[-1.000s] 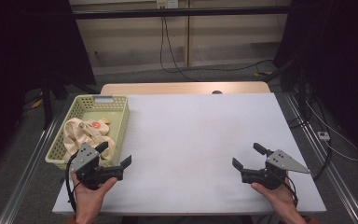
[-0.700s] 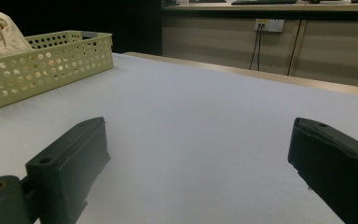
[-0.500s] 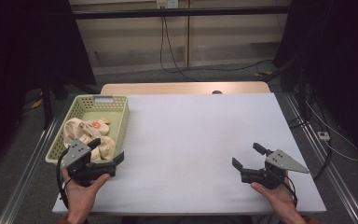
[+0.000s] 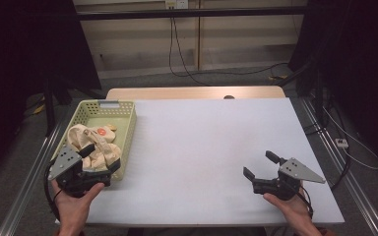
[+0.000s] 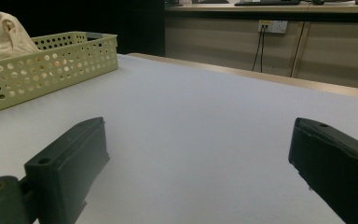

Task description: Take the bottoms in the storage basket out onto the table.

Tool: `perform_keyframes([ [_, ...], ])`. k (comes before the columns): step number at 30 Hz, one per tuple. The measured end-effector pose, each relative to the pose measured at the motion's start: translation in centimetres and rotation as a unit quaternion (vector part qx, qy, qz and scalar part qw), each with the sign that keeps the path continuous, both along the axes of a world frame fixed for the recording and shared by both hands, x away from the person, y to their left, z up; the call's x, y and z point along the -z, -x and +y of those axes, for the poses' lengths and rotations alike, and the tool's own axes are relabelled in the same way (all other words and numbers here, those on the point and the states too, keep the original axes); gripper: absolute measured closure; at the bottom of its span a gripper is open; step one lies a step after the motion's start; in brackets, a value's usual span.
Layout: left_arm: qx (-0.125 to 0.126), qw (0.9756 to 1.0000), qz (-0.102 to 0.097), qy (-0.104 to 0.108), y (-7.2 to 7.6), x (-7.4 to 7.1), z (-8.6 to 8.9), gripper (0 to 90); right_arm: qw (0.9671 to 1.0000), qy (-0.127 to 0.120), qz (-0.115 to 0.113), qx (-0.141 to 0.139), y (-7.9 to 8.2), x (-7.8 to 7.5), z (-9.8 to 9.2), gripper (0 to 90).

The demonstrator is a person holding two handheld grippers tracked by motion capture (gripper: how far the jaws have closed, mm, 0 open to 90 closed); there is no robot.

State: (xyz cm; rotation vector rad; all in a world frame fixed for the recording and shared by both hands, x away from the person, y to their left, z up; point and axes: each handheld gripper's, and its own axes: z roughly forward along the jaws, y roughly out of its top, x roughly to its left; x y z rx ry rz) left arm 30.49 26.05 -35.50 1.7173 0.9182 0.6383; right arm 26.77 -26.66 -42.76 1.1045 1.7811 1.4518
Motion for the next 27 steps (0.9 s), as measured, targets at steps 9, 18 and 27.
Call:
perform_keyframes([
  [9, -0.006, 0.9998, 0.015, 0.009, -0.3, -0.8, 1.6, 3.1, 1.0, 0.0, -0.002, -0.003, 0.0, 0.0, 0.0, 4.0],
  [18, -0.024, 0.9995, 0.016, 0.012, -0.6, -2.0, 3.0, 3.1, 1.0, 0.0, -0.001, -0.002, 0.0, 0.0, 0.1, 4.0],
  [27, -0.055, 0.9982, 0.016, -0.019, -1.7, -3.5, 4.2, 3.6, 1.0, 0.001, 0.0, -0.005, -0.1, 0.0, 0.1, 4.0],
])
